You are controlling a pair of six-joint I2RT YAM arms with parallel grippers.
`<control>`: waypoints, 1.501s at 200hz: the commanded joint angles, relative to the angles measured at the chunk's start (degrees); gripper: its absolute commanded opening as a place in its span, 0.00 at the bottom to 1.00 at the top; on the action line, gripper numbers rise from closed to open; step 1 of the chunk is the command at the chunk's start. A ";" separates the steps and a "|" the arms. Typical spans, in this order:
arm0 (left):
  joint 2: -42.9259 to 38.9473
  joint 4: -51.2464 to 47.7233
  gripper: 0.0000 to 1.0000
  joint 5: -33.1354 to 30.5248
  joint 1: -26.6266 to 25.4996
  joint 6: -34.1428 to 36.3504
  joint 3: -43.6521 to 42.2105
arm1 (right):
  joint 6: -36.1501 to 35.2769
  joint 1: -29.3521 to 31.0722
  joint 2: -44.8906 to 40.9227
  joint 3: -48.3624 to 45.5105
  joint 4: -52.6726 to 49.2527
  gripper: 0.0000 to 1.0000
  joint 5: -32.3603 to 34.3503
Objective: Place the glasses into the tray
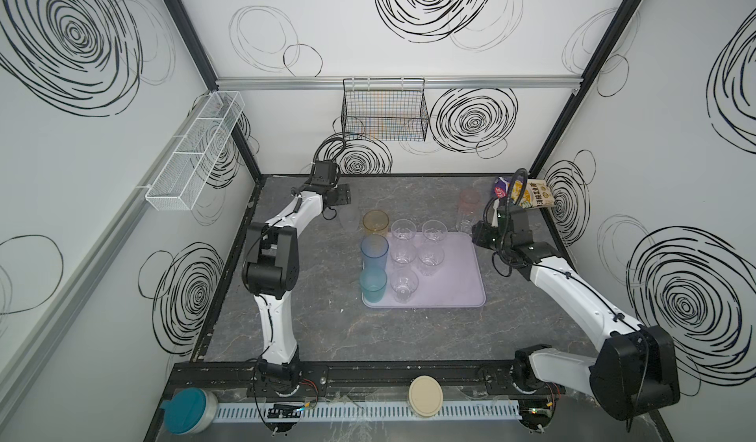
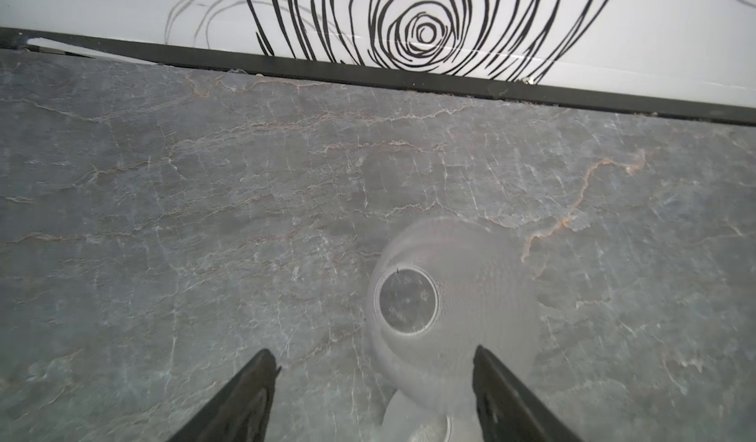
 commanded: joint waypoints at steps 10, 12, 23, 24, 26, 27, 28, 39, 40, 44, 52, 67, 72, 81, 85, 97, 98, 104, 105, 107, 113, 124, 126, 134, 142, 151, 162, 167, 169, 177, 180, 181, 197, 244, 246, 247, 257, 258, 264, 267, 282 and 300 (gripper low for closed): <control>-13.89 7.72 0.83 -3.38 -3.70 -2.59 -10.53 | 0.80 -3.78 3.59 3.27 1.02 0.64 0.61; -14.60 8.19 0.83 -3.77 -4.10 -2.73 -11.50 | 0.99 -3.88 4.05 3.46 1.11 0.64 0.74; -19.61 10.93 0.84 -5.61 -6.24 -2.71 -17.30 | 2.39 -4.29 6.41 4.69 1.64 0.64 0.71; -20.12 11.13 0.84 -5.71 -6.42 -2.66 -17.76 | 2.52 -4.33 6.63 4.78 1.80 0.64 0.58; -20.95 11.61 0.85 -6.00 -6.82 -2.66 -18.83 | 2.73 -4.43 7.10 5.02 2.01 0.64 0.36; -21.27 11.82 0.85 -6.38 -6.97 -2.68 -19.31 | 2.78 -4.45 7.32 5.12 2.11 0.64 0.19; -21.75 12.01 0.85 -6.58 -7.14 -2.68 -19.91 | 2.85 -4.50 7.52 5.21 2.26 0.64 0.06; -26.00 13.91 0.86 -7.76 -8.51 -3.07 -25.10 | 3.93 -4.86 9.90 6.20 3.87 0.63 -0.44; -26.48 14.11 0.86 -7.84 -8.61 -3.10 -25.48 | 4.08 -4.92 10.13 6.24 4.01 0.63 -0.43; -27.86 14.70 0.86 -7.85 -8.93 -3.42 -27.29 | 4.62 -5.28 11.12 6.67 4.36 0.63 -0.48; -31.15 16.07 0.87 -7.99 -9.68 -4.14 -30.68 | 6.12 -6.11 12.83 7.75 4.74 0.63 -0.73; -36.97 18.99 0.87 -7.63 -11.15 -5.27 -36.96 | 7.67 -8.00 16.07 9.99 5.43 0.60 -3.61; -38.63 19.95 0.87 -7.55 -11.60 -5.64 -38.72 | 8.12 -8.36 17.17 10.80 5.24 0.59 -4.25; -41.14 21.16 0.87 -7.20 -12.51 -6.45 -41.22 | 8.43 -9.12 18.87 12.23 4.68 0.59 -5.04; -41.95 21.33 0.87 -6.78 -12.84 -6.71 -41.88 | 8.51 -9.34 19.64 12.77 4.46 0.58 -5.00; -43.16 21.52 0.87 -4.96 -14.06 -7.34 -43.18 | 8.46 -9.78 22.05 13.61 4.78 0.56 -5.44; -43.15 21.52 0.87 -4.77 -14.20 -7.35 -43.26 | 8.46 -9.80 22.23 13.72 4.82 0.56 -5.52; -43.25 21.88 0.87 -3.83 -14.98 -7.04 -43.78 | 8.54 -9.94 23.57 14.30 4.71 0.55 -6.29; -43.24 21.92 0.87 -3.72 -15.10 -6.98 -43.92 | 8.50 -10.02 23.77 14.46 4.65 0.55 -6.47; -43.23 22.06 0.87 -3.50 -15.30 -6.82 -44.06 | 8.47 -10.03 24.17 14.82 4.50 0.54 -6.84; -43.14 22.43 0.88 -3.50 -16.05 -6.52 -44.44 | 8.48 -10.13 25.44 15.94 3.77 0.53 -7.79; -42.92 22.40 0.88 -3.87 -16.91 -6.38 -44.89 | 8.46 -9.92 27.37 17.72 2.74 0.52 -8.64; -42.86 22.40 0.88 -3.83 -17.00 -6.32 -44.92 | 8.39 -9.87 27.58 17.88 2.79 0.52 -8.81; -42.72 22.65 0.88 -3.79 -17.33 -6.27 -45.02 | 8.37 -9.64 28.38 18.33 2.84 0.52 -8.95; -42.54 22.91 0.88 -3.72 -17.48 -6.17 -45.17 | 8.45 -9.44 28.94 18.43 3.10 0.52 -8.86; -42.31 23.15 0.88 -3.69 -17.50 -6.12 -45.24 | 8.46 -9.47 29.42 18.56 3.49 0.51 -9.15; -42.07 23.20 0.88 -3.69 -17.52 -6.07 -45.28 | 8.45 -9.39 30.00 18.74 3.84 0.50 -9.32; -42.00 23.28 0.88 -3.63 -17.50 -6.08 -45.36 | 8.46 -9.32 30.28 18.90 3.90 0.48 -9.46; -41.99 23.30 0.88 -3.61 -17.61 -6.04 -45.35 | 8.46 -9.37 30.41 18.97 3.92 0.48 -9.47; -41.99 23.44 0.88 -3.62 -17.63 -6.06 -45.56 | 8.29 -9.17 30.89 19.26 3.77 0.46 -9.52; -41.99 23.43 0.88 -3.67 -17.59 -6.08 -45.67 | 8.21 -9.16 31.03 19.28 3.66 0.45 -9.47; -41.99 23.44 0.88 -3.68 -17.63 -6.01 -45.70 | 8.16 -9.19 31.07 19.28 3.69 0.45 -9.43; -41.99 23.85 0.88 -3.95 -17.58 -5.92 -46.38 | 8.19 -9.21 31.12 18.12 4.63 0.39 -8.88; -41.77 24.24 0.88 -4.46 -17.58 -5.75 -46.91 | 7.52 -8.98 29.54 17.52 4.32 0.18 -10.09; -41.74 24.22 0.88 -4.41 -17.56 -5.78 -46.94 | 7.45 -8.95 29.35 17.52 4.28 0.17 -9.98; -41.73 24.24 0.88 -4.41 -17.62 -5.86 -46.95 | 7.39 -8.95 29.13 17.52 4.31 0.16 -9.90; -41.73 24.48 0.88 -4.23 -17.61 -6.10 -47.02 | 7.03 -8.85 28.10 17.49 3.95 0.13 -9.57; -41.73 24.50 0.88 -4.18 -17.60 -6.11 -47.07 | 7.04 -8.85 28.02 17.51 3.92 0.13 -9.52; -41.69 24.74 0.89 -4.06 -17.62 -6.37 -47.13 | 6.84 -8.86 27.37 17.51 3.57 0.11 -9.50; -41.66 24.80 0.88 -4.00 -17.66 -6.46 -47.20 | 6.73 -8.74 26.89 17.56 3.34 0.11 -9.48; -41.64 24.84 0.89 -3.78 -17.61 -6.56 -47.21 | 6.59 -8.66 25.44 17.52 2.89 0.07 -9.20; -41.78 24.70 0.88 -4.03 -17.61 -6.60 -47.31 | 6.52 -8.35 23.49 17.41 2.51 0.05 -9.15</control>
